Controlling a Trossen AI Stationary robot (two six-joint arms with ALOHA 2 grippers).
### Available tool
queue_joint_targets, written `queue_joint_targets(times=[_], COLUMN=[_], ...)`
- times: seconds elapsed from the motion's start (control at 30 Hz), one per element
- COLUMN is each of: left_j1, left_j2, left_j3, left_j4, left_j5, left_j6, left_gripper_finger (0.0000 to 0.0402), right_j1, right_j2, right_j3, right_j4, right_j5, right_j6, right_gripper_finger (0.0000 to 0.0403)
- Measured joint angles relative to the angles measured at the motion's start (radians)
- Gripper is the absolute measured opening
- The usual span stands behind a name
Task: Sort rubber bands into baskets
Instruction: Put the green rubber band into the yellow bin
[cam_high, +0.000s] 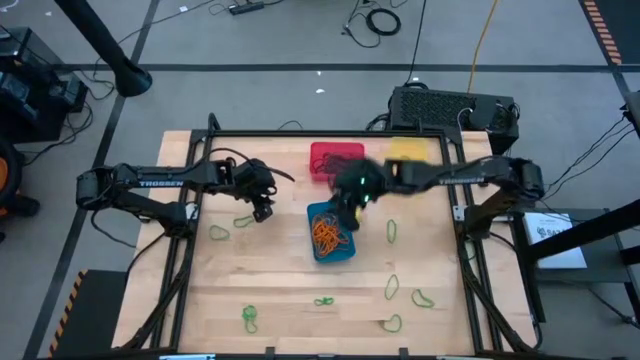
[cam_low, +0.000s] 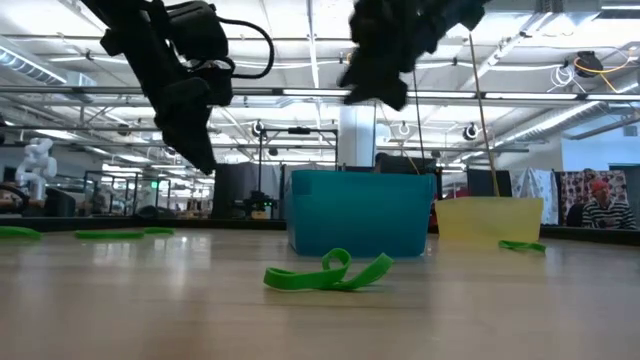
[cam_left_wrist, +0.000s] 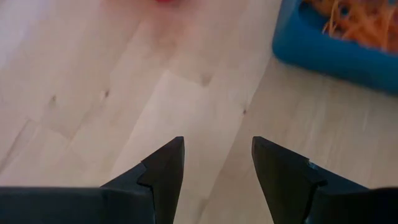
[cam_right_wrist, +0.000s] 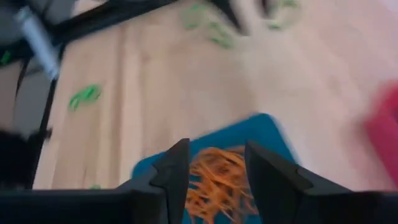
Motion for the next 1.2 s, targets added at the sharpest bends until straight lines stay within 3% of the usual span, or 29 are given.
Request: queue_joint_targets(times=[0.3, 0.47, 0.63, 0.87, 1.2], left_j1=[-0.011, -0.024, -0.036, -0.041, -0.041], left_j2=[0.0, 0.0, 0.0, 0.0, 0.0], left_j3=[0.0, 0.0, 0.0, 0.0, 0.0], left_j4=[-0.113, -0.165, -0.181, -0.158, -0.104], left_j5=[0.003, 0.023, 0.047, 0.059, 0.071], left_j6=[0.072, 0.138, 0.206, 0.261, 0.289], left_gripper_finger=[0.0196, 0.0196, 0.0196, 0.0196, 0.0196], right_j1=[0.257, 0.359, 0.462, 0.551, 0.606], right_j2=[0.181, 0.329, 0.459, 0.593, 0.66], right_j3=[-0.007, -0.007, 0.007, 0.147, 0.25], right_j4=[0.274, 0.389, 0.523, 0.38, 0.132], right_j5=[-0.029, -0.099, -0.091, 0.13, 0.265], right_j6=[-0.338, -0.296, -0.264, -0.206, 0.008], right_gripper_finger=[0.0146, 0.0146, 0.0146, 0.0146, 0.0142])
